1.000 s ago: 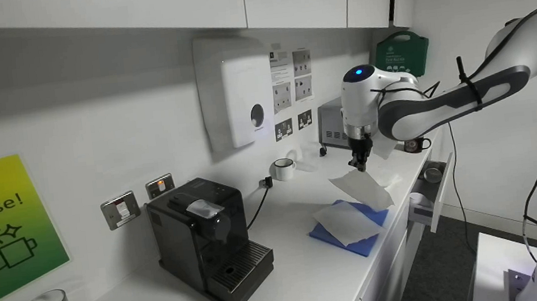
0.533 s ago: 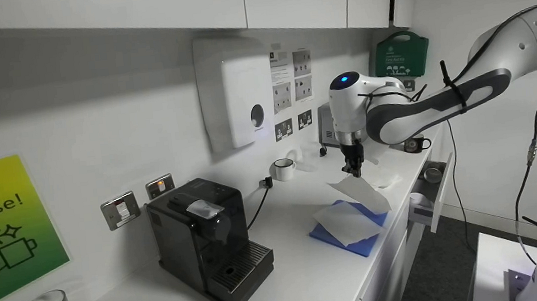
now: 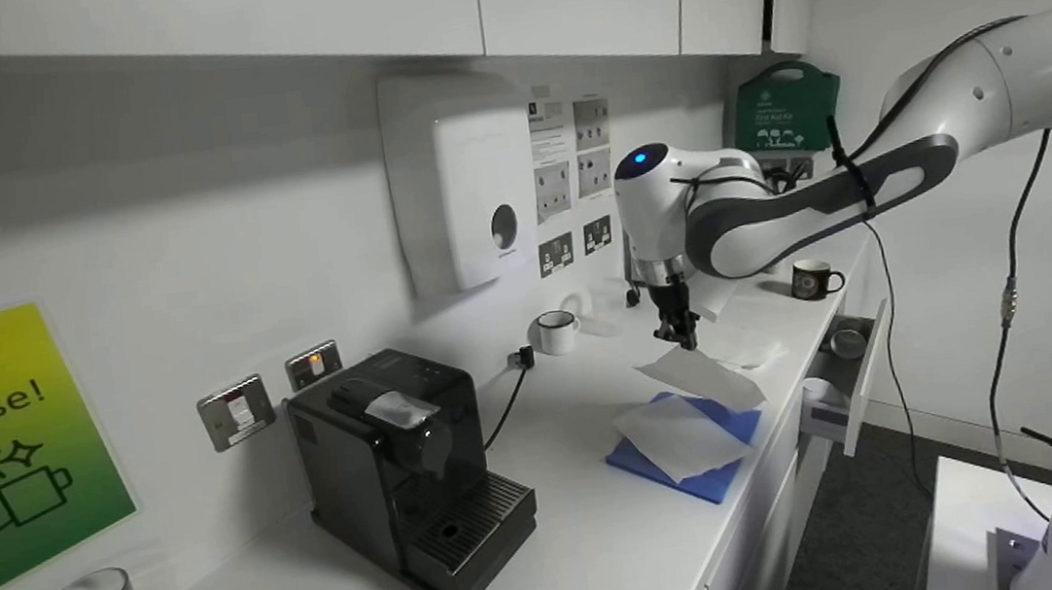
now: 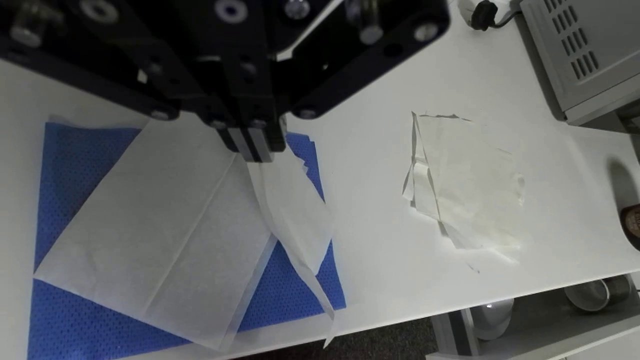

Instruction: Place the white napkins on the blue placemat

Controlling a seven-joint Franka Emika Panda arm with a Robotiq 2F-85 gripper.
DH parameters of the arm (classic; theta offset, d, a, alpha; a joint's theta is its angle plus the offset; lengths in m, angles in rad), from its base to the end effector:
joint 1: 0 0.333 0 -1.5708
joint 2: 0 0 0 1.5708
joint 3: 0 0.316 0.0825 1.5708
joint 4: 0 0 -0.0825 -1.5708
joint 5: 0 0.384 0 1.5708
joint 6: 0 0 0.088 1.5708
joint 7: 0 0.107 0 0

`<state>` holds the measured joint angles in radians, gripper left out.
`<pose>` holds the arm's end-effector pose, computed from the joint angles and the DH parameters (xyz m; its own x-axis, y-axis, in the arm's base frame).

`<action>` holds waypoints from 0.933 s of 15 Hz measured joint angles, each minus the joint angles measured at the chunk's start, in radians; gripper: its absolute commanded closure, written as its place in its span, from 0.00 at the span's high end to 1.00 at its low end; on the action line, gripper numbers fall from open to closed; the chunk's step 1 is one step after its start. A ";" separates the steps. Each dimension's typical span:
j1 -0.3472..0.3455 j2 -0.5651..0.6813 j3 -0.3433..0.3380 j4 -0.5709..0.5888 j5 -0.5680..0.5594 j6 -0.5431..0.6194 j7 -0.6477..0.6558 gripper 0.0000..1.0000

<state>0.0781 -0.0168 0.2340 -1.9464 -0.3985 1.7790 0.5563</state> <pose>0.5232 0.1341 0.4800 0.9914 -0.1198 0.0528 -0.1309 -0.9075 0.3992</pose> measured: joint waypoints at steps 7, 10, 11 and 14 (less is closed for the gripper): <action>0.039 0.097 -0.018 0.115 0.022 -0.065 0.000 0.26; 0.060 0.121 -0.024 0.144 0.022 -0.090 0.001 0.42; 0.066 0.127 -0.026 0.152 0.022 -0.096 0.001 0.49; 0.076 0.140 -0.031 0.171 0.022 -0.109 0.001 0.73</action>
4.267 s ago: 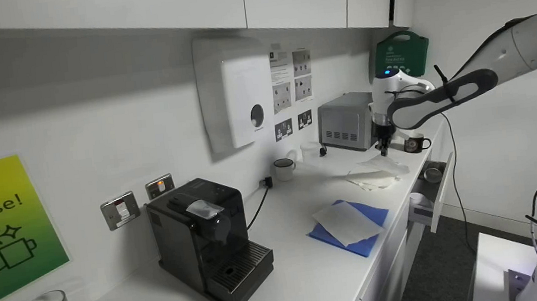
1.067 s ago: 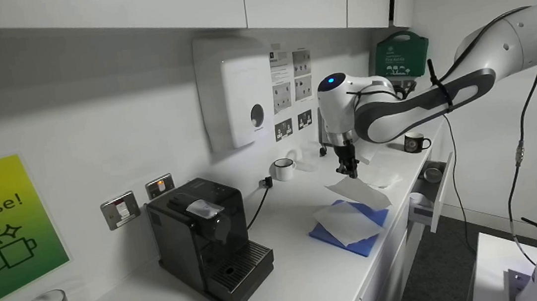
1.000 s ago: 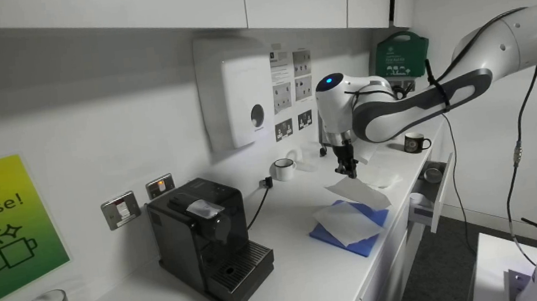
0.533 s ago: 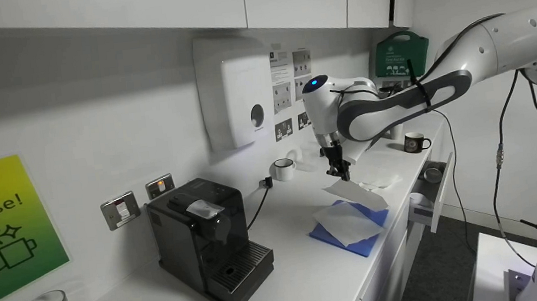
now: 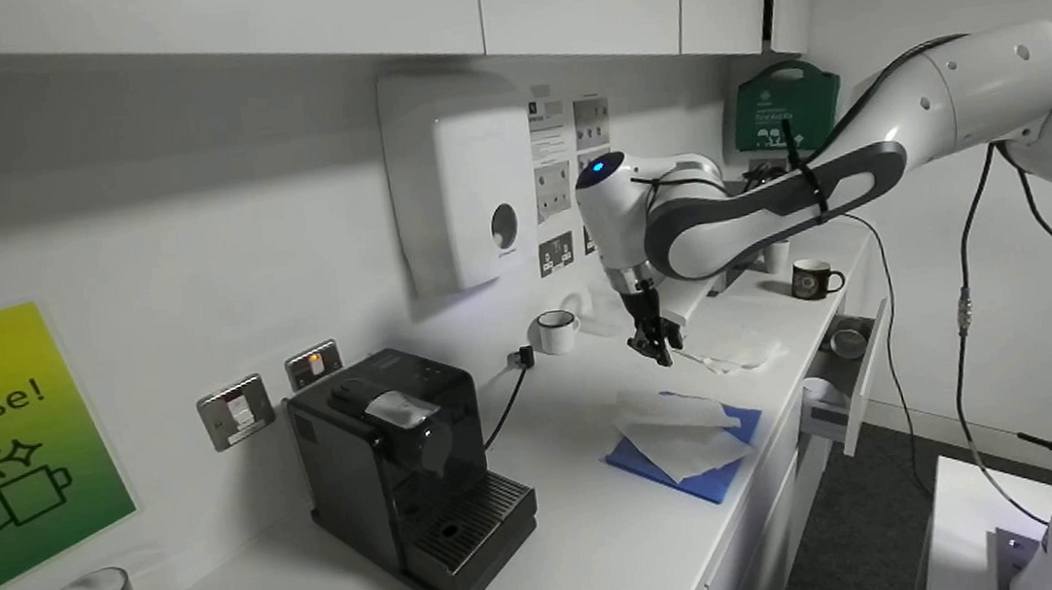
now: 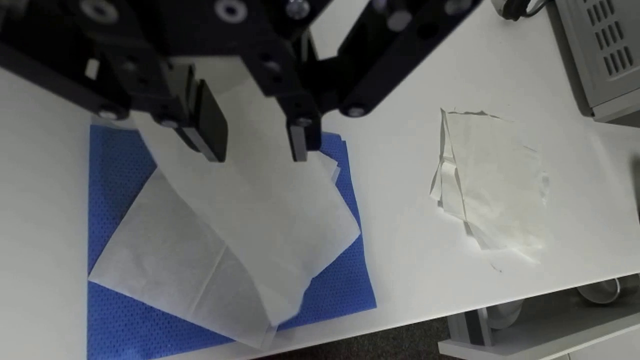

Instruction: Place the white napkins on the blue placemat

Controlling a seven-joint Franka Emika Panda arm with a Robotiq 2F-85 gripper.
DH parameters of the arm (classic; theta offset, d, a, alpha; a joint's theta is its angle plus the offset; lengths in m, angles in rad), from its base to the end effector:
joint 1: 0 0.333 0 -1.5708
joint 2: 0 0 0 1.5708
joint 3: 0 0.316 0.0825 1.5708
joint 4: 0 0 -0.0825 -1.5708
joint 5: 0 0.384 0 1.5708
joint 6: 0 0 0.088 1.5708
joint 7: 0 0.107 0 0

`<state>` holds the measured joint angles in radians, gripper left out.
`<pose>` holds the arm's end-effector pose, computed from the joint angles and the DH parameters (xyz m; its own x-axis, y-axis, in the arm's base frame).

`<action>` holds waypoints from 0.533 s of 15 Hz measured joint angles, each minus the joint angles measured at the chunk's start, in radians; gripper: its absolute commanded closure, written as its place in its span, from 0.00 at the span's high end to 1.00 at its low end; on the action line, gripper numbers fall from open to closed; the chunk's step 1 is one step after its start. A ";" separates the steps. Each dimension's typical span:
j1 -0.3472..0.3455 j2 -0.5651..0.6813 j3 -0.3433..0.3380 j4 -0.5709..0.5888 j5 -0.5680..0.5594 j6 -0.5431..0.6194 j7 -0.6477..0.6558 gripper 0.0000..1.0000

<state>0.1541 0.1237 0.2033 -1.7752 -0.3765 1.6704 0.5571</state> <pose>0.5520 0.1631 0.4736 0.9922 -0.1222 -0.0231 -0.1030 -0.9119 0.3974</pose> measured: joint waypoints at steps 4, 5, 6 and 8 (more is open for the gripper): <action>0.007 0.008 -0.007 0.017 0.000 -0.019 0.000 0.99; 0.007 0.010 -0.008 0.021 0.000 -0.022 0.000 1.00; 0.008 0.010 -0.010 0.022 0.000 -0.023 0.000 1.00; 0.008 0.008 -0.012 0.024 0.000 -0.023 -0.006 1.00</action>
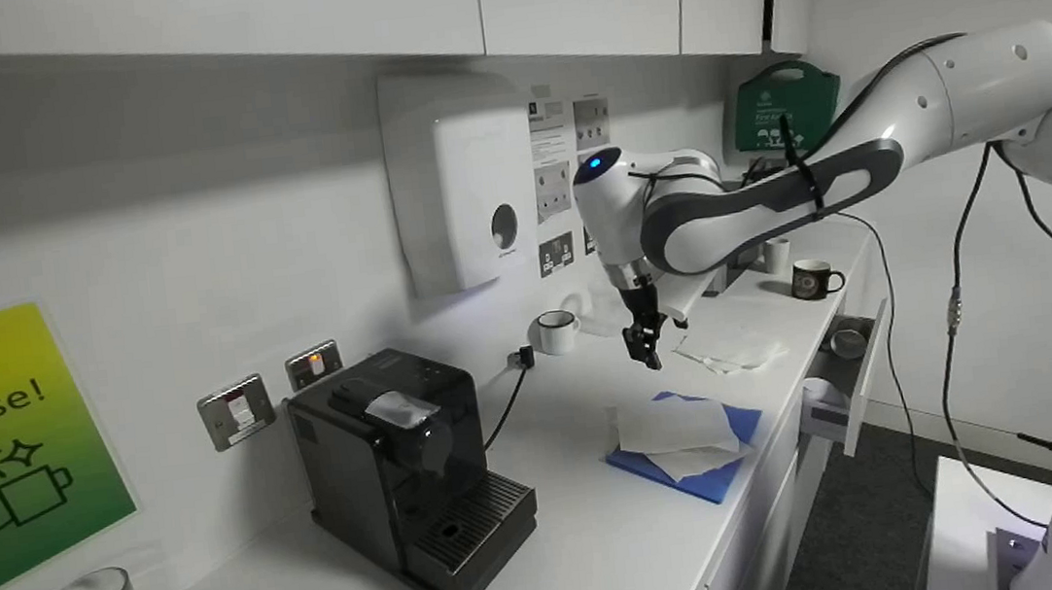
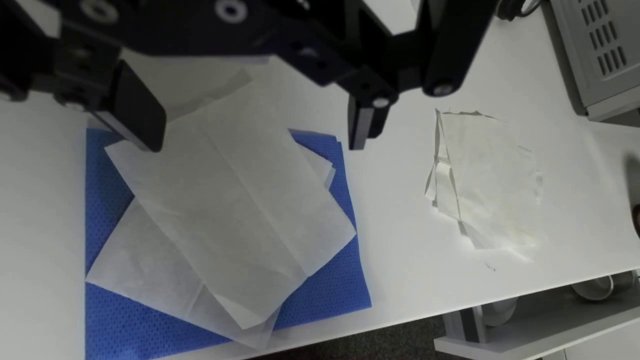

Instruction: Place the white napkins on the blue placemat

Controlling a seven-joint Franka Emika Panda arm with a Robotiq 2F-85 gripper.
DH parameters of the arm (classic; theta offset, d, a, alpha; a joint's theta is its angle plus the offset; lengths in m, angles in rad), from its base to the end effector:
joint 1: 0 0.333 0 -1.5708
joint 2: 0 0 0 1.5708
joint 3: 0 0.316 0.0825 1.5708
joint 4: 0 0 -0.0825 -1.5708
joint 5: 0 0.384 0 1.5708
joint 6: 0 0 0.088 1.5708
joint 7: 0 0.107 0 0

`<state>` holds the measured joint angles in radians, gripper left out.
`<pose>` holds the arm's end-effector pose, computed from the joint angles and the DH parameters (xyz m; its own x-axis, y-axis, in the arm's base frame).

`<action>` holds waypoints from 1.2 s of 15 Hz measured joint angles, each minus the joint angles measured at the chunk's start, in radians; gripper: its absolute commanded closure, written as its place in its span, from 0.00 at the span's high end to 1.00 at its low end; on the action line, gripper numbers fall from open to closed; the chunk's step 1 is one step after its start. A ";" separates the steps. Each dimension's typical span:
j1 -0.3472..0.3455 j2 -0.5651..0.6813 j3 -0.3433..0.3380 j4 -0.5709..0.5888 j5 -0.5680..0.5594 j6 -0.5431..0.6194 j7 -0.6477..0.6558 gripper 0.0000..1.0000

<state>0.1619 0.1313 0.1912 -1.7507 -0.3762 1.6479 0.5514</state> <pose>0.5552 0.1606 0.4790 0.9912 -0.1292 -0.0282 -0.1072 -0.9098 0.4009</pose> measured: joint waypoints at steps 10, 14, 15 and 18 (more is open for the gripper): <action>-0.050 -0.196 -0.098 -0.151 -0.107 0.134 -0.227 1.00; -0.123 -0.281 -0.185 -0.295 -0.038 0.332 -0.340 1.00; -0.141 -0.295 -0.209 -0.329 -0.011 0.383 -0.375 1.00; -0.184 -0.313 -0.269 -0.409 0.058 0.493 -0.476 1.00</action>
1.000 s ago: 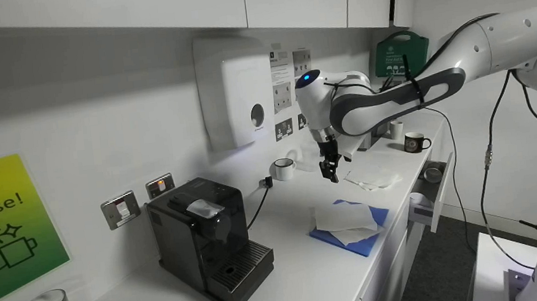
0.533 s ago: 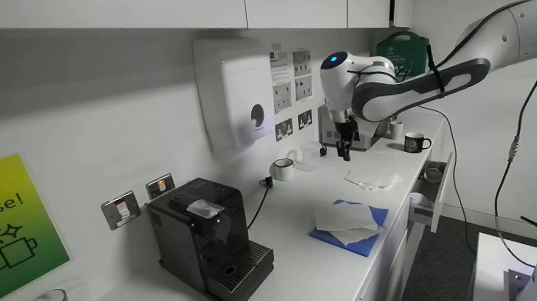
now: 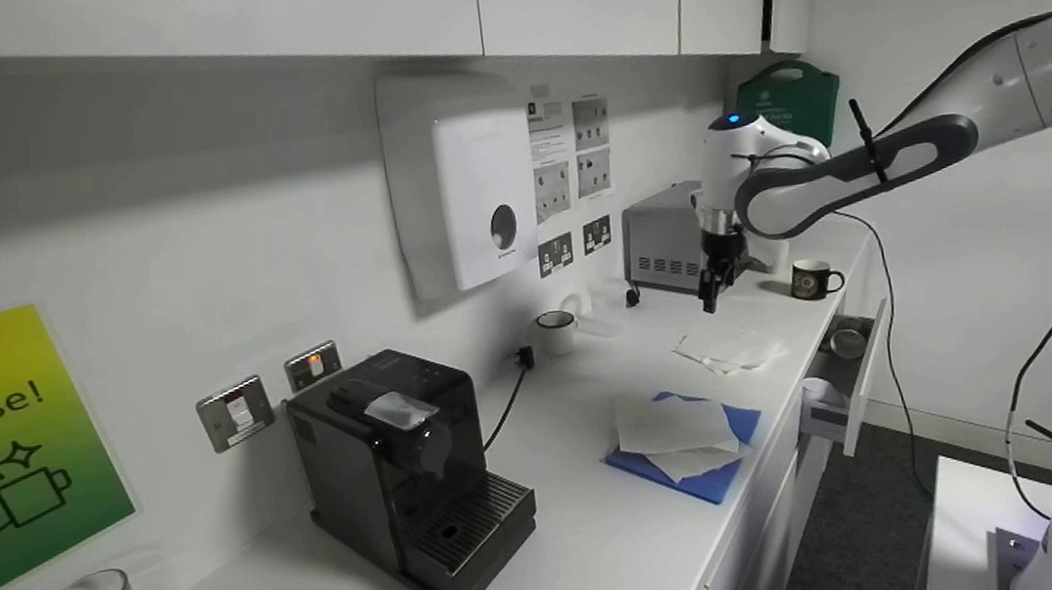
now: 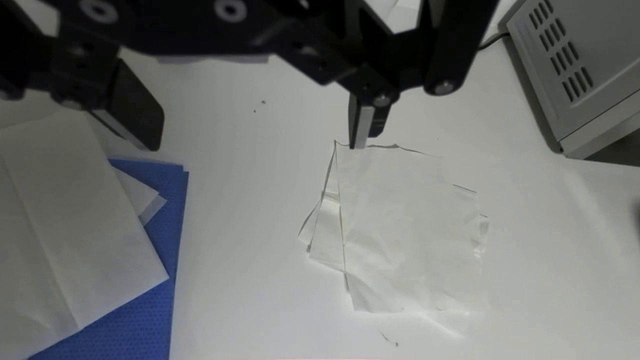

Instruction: Place the white napkins on the blue placemat

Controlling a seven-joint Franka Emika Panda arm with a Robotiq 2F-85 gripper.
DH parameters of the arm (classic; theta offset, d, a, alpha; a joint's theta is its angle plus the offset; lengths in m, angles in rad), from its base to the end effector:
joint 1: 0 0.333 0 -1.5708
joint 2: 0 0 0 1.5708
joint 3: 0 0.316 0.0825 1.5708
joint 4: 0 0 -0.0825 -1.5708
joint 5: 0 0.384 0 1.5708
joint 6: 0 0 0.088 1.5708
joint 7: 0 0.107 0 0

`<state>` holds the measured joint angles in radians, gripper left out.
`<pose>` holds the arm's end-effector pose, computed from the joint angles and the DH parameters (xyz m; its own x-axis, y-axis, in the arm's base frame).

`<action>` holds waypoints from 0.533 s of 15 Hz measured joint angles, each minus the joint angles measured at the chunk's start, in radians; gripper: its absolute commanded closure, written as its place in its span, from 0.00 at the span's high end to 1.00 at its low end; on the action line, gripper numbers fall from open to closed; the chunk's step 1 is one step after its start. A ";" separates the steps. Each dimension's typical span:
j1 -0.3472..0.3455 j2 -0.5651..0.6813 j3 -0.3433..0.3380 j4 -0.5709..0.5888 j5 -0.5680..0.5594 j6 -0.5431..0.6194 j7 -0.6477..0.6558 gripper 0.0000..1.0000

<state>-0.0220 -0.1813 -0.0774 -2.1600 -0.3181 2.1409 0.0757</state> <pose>0.5105 -0.0659 0.4922 0.9873 -0.0025 0.1588 -0.0446 -0.9639 0.2625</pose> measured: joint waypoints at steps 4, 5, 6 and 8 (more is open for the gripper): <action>-0.036 0.000 -0.035 -0.065 0.001 0.080 -0.125 1.00; -0.042 0.002 -0.036 -0.076 -0.005 0.086 -0.150 1.00; -0.047 0.005 -0.036 -0.084 -0.012 0.093 -0.173 1.00; -0.052 0.016 -0.036 -0.097 -0.029 0.101 -0.210 1.00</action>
<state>-0.0743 -0.1654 -0.1139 -2.2565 -0.3475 2.2417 -0.1341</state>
